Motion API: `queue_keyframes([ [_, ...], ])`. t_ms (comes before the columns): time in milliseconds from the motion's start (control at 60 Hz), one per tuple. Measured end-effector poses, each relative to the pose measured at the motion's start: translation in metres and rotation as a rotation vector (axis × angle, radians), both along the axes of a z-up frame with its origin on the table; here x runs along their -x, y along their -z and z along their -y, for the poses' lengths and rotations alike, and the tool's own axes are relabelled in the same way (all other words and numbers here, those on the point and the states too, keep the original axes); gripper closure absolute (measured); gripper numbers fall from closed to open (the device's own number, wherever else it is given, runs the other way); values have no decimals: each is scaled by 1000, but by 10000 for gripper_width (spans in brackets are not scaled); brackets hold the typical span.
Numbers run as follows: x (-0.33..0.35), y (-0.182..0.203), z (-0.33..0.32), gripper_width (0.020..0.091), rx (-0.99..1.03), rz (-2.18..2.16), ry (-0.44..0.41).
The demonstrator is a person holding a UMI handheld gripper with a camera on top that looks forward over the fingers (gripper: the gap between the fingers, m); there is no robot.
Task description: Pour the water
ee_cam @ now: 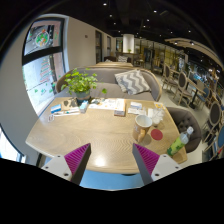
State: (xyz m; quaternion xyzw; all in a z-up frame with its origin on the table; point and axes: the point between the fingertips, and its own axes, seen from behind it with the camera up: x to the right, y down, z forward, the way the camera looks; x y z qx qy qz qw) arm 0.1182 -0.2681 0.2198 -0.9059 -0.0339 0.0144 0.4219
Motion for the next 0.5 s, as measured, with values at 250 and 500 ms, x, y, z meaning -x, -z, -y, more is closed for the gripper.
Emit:
queue_keyframes([
  [250, -161, 53, 28, 251, -17, 54, 106],
  [500, -288, 114, 25, 251, -17, 51, 182],
])
